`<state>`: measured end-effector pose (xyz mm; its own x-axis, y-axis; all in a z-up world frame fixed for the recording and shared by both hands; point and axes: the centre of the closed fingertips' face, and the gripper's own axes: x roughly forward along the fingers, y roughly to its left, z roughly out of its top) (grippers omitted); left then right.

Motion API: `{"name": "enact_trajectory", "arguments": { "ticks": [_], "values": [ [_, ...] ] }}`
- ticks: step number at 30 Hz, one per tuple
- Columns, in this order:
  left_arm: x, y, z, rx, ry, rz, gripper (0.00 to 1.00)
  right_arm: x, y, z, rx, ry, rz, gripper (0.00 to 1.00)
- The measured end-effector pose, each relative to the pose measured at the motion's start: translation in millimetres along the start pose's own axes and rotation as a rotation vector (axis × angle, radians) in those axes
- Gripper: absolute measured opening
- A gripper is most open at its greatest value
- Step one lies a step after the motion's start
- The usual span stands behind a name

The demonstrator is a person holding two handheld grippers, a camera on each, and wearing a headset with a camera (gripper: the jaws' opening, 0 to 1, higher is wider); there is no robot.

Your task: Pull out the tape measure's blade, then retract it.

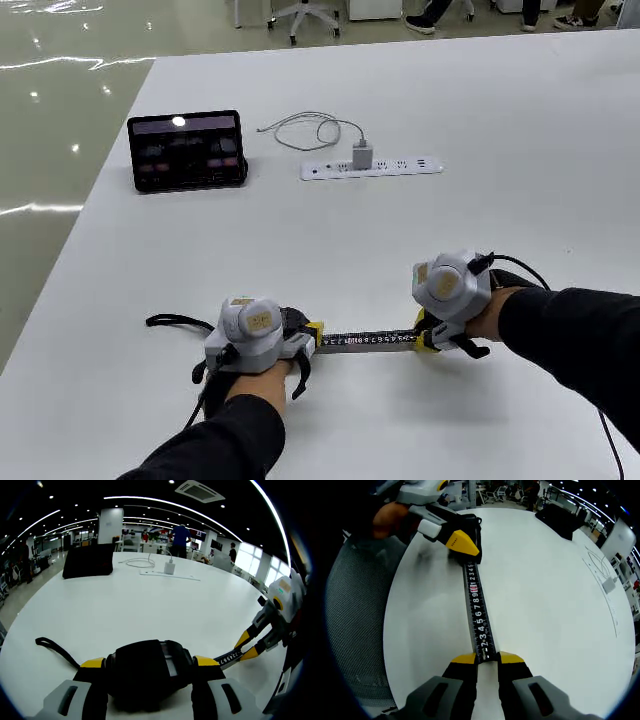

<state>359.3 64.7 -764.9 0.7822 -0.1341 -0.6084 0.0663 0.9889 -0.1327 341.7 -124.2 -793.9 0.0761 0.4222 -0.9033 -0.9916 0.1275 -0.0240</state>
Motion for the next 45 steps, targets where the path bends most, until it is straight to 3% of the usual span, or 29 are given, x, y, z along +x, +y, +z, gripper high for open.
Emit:
{"name": "enact_trajectory", "arguments": {
  "ticks": [45],
  "values": [
    [0.1, -0.7, -1.2, -0.006, -0.001, -0.004, 0.64, 13.4, 6.1, 23.4, 0.000, -0.035, 0.009, 0.11]
  ]
}}
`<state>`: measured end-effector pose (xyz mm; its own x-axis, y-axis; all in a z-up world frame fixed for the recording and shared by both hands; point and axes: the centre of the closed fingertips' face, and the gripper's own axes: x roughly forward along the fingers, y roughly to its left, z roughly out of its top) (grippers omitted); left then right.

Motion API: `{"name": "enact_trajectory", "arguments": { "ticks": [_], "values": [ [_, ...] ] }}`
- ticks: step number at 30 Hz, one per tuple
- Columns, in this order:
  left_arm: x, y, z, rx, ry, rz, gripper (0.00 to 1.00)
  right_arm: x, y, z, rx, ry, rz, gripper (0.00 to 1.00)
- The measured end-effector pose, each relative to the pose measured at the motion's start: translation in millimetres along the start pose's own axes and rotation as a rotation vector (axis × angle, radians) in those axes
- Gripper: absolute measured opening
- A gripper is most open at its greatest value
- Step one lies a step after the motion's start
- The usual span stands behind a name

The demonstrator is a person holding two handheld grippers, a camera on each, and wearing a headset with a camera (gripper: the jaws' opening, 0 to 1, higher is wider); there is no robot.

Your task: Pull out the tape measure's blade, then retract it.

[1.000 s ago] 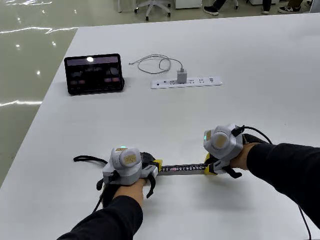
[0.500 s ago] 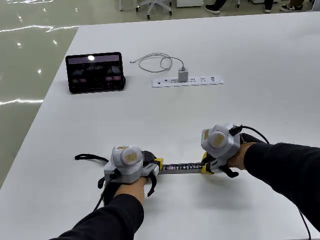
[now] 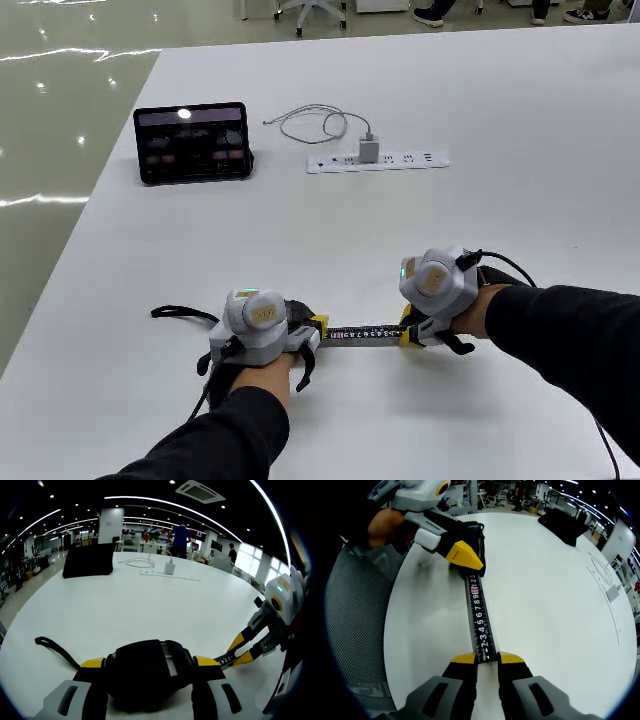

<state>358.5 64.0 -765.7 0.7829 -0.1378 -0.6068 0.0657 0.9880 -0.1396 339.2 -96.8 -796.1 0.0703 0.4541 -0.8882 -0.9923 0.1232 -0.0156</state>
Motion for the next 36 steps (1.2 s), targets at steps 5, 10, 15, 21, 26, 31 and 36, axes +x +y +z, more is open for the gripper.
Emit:
{"name": "enact_trajectory", "arguments": {
  "ticks": [5, 10, 15, 21, 26, 31, 36],
  "values": [
    [0.3, 0.3, -0.1, 0.000, 0.002, -0.001, 0.64, 0.4, 0.8, 2.2, 0.000, -0.004, 0.002, 0.11],
    [0.3, 0.3, -0.1, 0.000, 0.001, -0.002, 0.64, 1.4, 0.9, 4.0, 0.001, -0.005, 0.001, 0.11],
    [0.2, 0.4, -0.2, -0.001, 0.002, -0.002, 0.64, 2.7, 1.4, 6.2, 0.002, -0.006, 0.001, 0.11],
    [0.2, 0.4, 0.0, -0.001, 0.002, -0.003, 0.64, 4.0, 1.8, 8.3, 0.001, -0.009, 0.001, 0.11],
    [0.2, 0.4, 0.2, 0.000, 0.001, -0.003, 0.64, 5.7, 3.1, 11.7, 0.006, -0.015, -0.004, 0.11],
    [0.4, 0.4, 0.0, -0.001, 0.004, -0.004, 0.64, 7.1, 3.3, 15.2, 0.007, -0.023, -0.005, 0.11],
    [0.6, 0.3, -0.2, -0.001, 0.004, -0.004, 0.64, 8.0, 4.3, 17.1, 0.005, -0.026, -0.006, 0.11]
  ]
}}
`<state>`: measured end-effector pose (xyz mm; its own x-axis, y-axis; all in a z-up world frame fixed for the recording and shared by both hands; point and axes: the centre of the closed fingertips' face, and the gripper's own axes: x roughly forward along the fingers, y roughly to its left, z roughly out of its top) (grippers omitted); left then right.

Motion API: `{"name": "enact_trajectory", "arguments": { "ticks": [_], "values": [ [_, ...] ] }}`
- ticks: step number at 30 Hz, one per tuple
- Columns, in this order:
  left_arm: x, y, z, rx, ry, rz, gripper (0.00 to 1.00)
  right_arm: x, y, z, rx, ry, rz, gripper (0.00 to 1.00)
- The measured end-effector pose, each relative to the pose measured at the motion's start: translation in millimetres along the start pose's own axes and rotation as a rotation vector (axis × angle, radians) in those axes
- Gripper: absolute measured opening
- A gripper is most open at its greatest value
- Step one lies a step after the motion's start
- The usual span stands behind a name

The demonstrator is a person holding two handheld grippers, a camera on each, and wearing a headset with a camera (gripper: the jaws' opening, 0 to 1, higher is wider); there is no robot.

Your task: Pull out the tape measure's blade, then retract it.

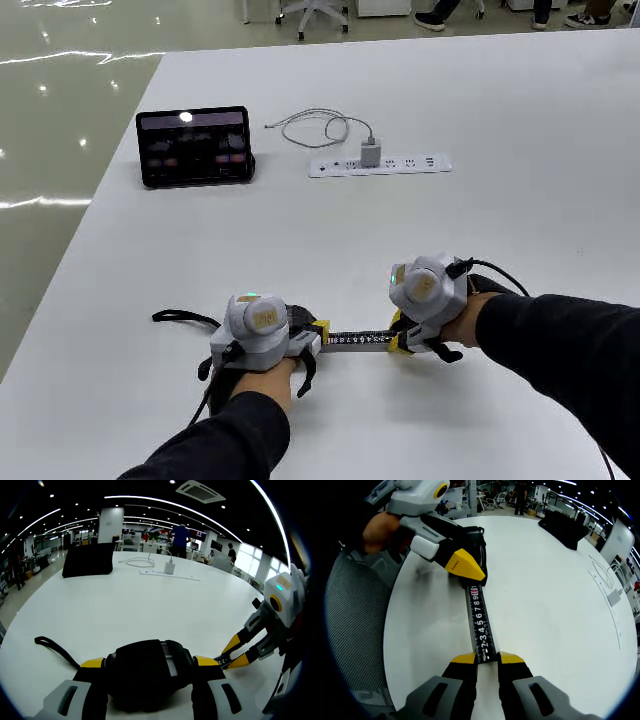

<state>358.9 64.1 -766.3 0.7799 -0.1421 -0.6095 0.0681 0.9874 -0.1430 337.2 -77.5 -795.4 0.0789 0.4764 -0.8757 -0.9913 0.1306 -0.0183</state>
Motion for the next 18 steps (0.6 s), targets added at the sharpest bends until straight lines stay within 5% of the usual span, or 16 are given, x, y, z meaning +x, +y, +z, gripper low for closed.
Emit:
{"name": "enact_trajectory", "arguments": {
  "ticks": [18],
  "values": [
    [-0.9, -0.2, 0.8, 0.000, -0.005, 0.002, 0.64, 5.0, 1.6, 10.0, -0.003, -0.016, 0.005, 0.11]
  ]
}}
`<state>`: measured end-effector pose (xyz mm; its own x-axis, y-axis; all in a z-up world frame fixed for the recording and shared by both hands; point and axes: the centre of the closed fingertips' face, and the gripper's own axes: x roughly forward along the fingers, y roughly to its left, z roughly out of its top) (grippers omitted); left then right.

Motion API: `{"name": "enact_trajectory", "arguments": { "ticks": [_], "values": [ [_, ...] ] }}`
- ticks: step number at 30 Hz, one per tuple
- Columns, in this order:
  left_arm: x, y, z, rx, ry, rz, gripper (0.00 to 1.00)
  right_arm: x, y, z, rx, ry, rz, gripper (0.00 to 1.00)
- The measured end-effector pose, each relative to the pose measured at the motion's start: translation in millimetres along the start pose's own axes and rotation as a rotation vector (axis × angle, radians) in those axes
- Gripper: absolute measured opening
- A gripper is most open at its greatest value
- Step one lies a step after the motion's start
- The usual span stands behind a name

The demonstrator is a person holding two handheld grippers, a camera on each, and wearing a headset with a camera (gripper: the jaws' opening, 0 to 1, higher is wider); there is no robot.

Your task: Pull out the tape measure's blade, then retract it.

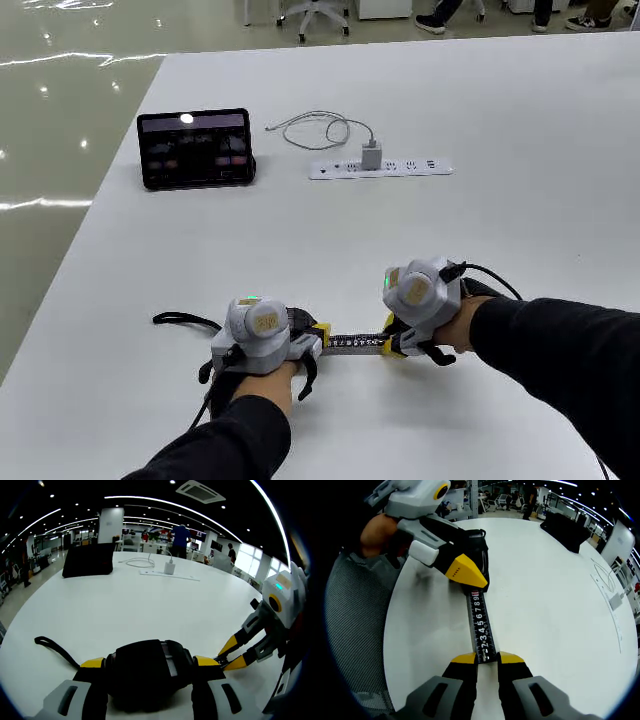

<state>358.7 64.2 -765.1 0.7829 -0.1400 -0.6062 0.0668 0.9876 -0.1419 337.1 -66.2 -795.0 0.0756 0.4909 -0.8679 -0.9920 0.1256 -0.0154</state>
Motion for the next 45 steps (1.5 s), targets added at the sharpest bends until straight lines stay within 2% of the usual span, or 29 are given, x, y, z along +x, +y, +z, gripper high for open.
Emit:
{"name": "enact_trajectory", "arguments": {
  "ticks": [11, 25, 45],
  "values": [
    [-0.1, 0.1, -0.4, -0.003, 0.002, 0.000, 0.64, 2.7, 0.5, 6.7, 0.003, -0.009, -0.004, 0.11],
    [-0.1, 0.1, -0.9, -0.007, 0.001, 0.000, 0.64, 7.3, 1.9, 15.4, 0.005, -0.052, -0.003, 0.11],
    [0.7, 0.6, -1.1, -0.015, 0.005, -0.005, 0.64, 11.2, 2.6, 19.7, 0.011, -0.063, 0.007, 0.12]
  ]
}}
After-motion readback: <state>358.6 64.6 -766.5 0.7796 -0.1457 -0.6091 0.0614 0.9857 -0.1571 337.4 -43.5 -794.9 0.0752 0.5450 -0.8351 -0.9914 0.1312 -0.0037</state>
